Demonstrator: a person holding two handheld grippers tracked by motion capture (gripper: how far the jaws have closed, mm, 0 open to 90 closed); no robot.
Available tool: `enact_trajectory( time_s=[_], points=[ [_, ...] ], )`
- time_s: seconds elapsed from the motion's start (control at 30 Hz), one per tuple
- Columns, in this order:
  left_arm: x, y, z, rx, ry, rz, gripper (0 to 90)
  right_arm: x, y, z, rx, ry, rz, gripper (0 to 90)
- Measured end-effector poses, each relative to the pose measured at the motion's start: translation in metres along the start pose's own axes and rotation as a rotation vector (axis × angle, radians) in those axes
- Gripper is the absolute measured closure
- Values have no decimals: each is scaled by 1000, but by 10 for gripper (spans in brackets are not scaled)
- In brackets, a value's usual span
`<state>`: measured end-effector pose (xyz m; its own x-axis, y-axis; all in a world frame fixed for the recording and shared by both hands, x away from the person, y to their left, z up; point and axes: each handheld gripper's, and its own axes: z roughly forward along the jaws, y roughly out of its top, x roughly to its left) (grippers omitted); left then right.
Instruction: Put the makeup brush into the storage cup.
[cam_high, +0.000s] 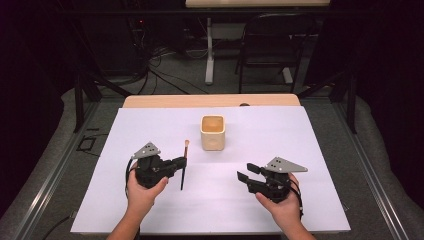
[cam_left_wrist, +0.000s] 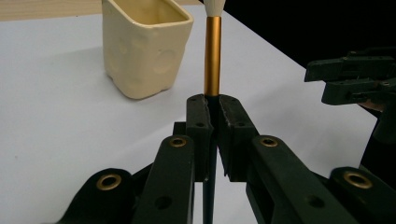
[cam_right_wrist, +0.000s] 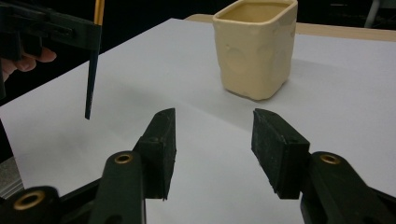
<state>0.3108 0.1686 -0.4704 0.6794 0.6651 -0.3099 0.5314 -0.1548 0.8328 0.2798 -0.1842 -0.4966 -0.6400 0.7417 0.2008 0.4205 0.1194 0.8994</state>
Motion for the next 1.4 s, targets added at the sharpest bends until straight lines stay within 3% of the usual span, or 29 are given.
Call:
enact_trajectory(
  time_s=[0.23, 0.3, 0.37, 0.4, 0.57, 0.63, 0.9, 1.23, 1.4],
  points=[
    [0, 0, 0, -3, 0, 3, 833, 4, 9, 8, 14, 11, -9, 506],
    [0, 0, -1, -5, -1, 4, 833, 5, 11, 12, -7, 20, -4, 509],
    [0, 0, -1, -8, 7, 5, 833, 7, 15, 13, 21, 24, -15, 513],
    [0, 0, -2, -9, 6, 4, 833, 8, 16, 16, 5, 32, -12, 516],
    [0, 0, -2, -14, 2, 5, 833, 10, 27, 20, 24, 38, -30, 526],
    [0, 1, -2, -15, 1, 4, 833, 11, 30, 22, -2, 50, -23, 533],
    [-1, 1, -3, -24, -2, 6, 833, 14, 45, 30, -25, 61, -17, 535],
    [0, 0, -3, -31, 2, 3, 833, 19, 52, 44, 14, 79, -14, 535],
    [-1, 0, -3, -34, 3, 4, 834, 22, 55, 49, -4, 105, 3, 536]
  ],
)
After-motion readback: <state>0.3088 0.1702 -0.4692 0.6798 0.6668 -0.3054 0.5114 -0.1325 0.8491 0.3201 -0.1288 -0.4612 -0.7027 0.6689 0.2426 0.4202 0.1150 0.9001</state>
